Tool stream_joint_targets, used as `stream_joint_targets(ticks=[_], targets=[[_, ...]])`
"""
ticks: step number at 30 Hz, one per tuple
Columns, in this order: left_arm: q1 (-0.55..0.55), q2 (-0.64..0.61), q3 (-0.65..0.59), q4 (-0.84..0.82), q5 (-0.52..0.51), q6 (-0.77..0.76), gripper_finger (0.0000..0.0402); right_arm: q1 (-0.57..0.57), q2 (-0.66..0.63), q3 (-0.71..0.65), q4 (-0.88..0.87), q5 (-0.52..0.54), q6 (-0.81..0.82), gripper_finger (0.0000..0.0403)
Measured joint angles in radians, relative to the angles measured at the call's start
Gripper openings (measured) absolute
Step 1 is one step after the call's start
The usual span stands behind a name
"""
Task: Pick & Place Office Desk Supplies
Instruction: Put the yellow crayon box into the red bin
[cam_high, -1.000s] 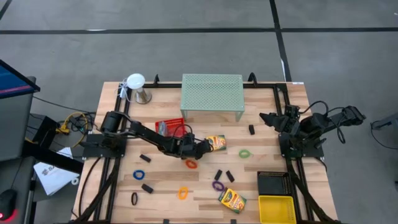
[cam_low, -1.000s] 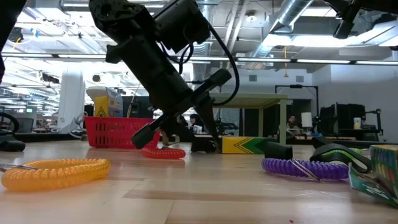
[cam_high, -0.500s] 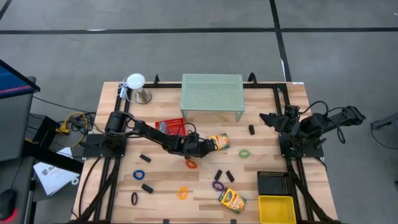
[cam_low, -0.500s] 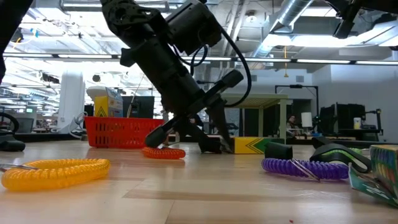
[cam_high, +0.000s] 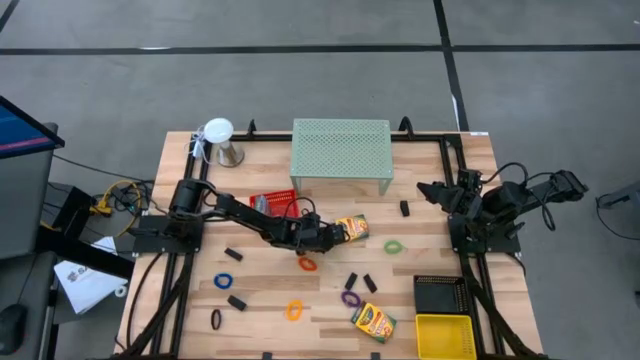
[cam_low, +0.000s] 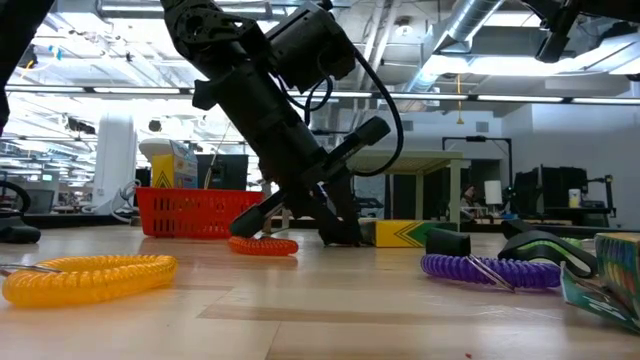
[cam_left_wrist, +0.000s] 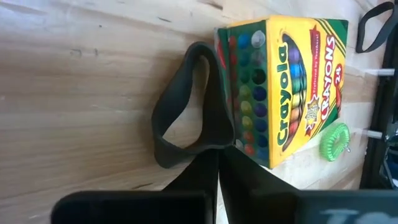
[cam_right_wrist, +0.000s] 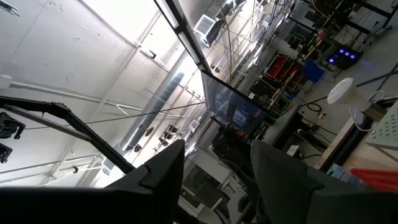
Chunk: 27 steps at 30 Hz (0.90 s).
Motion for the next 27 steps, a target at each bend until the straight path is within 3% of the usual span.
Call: stream_joint_targets(ticks=[15,27], targets=[[-0.007,-0.215,0.0,-0.006,-0.012,0.107,0.0,-0.002,0.001,0.0,0.002,0.005,-0.017,0.0182],[-0.012,-0.254,0.0,0.005,-0.033,0.125,0.0,-0.002,0.001,0.0,0.006,0.005,-0.029,0.0182]])
